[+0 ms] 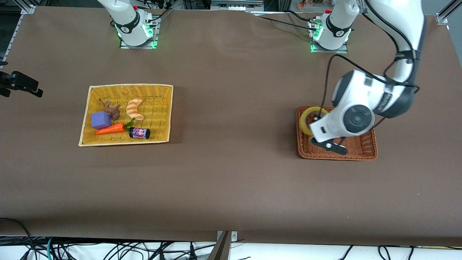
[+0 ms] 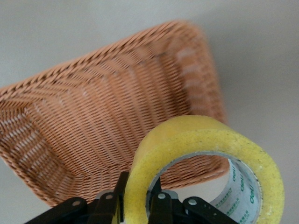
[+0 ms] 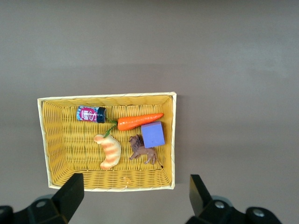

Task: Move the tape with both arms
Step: 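Lower the tape into the brown basket with the left gripper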

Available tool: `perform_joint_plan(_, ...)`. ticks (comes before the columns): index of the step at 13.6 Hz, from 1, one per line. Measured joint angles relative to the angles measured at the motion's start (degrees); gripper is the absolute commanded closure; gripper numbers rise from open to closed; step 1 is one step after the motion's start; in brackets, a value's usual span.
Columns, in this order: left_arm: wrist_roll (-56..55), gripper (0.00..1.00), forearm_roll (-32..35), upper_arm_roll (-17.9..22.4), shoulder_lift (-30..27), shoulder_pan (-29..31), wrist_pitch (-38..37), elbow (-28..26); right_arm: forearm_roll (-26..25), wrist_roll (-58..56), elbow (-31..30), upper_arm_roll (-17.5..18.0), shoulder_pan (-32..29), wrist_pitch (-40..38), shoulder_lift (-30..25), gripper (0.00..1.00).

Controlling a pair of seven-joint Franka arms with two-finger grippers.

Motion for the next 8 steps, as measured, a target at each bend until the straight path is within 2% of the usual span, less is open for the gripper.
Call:
perform_joint_plan(3,7.5,1.0,0.0,0.0,4.0,5.9,0.9,-0.9,0.0,0.0,0.0,0.0,0.0,0.1,0.7,0.0)
perform_joint_plan(4,9.3,0.75,0.0,0.0,5.5,6.9,2.0,-1.0,0.0,0.0,0.0,0.0,0.0,0.1,0.8,0.0)
perform_joint_plan(5,10.5,0.01,0.0,-0.1,7.0,7.6,3.0,-1.0,0.0,0.0,0.0,0.0,0.0,0.1,0.8,0.0)
perform_joint_plan(8,11.8,0.0,0.0,-0.3,9.0,8.2,4.2,-0.9,0.0,0.0,0.0,0.0,0.0,0.1,0.8,0.0)
